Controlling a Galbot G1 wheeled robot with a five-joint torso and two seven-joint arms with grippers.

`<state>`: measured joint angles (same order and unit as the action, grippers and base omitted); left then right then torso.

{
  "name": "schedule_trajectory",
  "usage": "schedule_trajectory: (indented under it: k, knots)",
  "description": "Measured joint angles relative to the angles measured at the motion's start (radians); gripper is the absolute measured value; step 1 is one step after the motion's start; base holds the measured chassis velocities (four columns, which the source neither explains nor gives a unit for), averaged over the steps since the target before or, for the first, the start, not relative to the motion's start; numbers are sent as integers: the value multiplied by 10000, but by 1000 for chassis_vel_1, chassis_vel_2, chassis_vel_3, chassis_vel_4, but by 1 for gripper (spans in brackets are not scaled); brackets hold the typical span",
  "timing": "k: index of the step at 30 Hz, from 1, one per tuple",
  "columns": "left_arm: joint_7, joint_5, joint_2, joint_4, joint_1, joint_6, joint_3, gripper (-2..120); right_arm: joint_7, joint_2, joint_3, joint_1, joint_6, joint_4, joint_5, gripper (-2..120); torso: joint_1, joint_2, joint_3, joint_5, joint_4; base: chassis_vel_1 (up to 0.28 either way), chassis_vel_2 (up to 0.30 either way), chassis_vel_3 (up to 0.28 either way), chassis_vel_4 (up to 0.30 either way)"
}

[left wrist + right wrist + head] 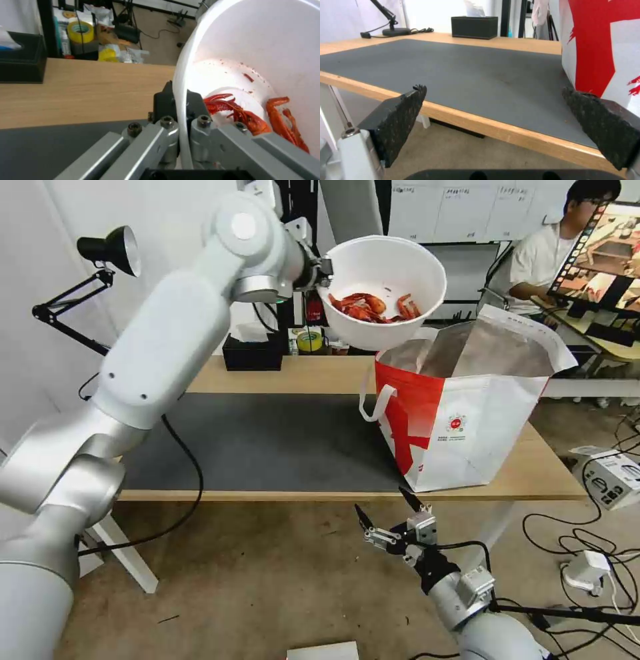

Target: Pick up the trash from the table and place it into the takeout bag.

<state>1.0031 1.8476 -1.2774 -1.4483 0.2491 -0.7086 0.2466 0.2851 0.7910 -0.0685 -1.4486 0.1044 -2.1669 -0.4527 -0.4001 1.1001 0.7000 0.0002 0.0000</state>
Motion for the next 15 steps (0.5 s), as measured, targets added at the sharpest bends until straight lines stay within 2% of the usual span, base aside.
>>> schedule_trajectory:
  k: [6,12,15]
  knots:
    - [46,-223,-626,407,-5,81,139,0,0,0,0,0,0,0,0,100,0,0,0,1,-1,0,0,0,0]
    - [46,-482,-947,655,-58,159,293,0,0,0,0,0,0,-1,0,100,0,0,0,0,-1,0,0,0,0]
    - [-154,-769,-1040,780,-118,274,414,0,0,0,0,0,0,0,0,100,0,-1,0,0,-1,0,0,0,0]
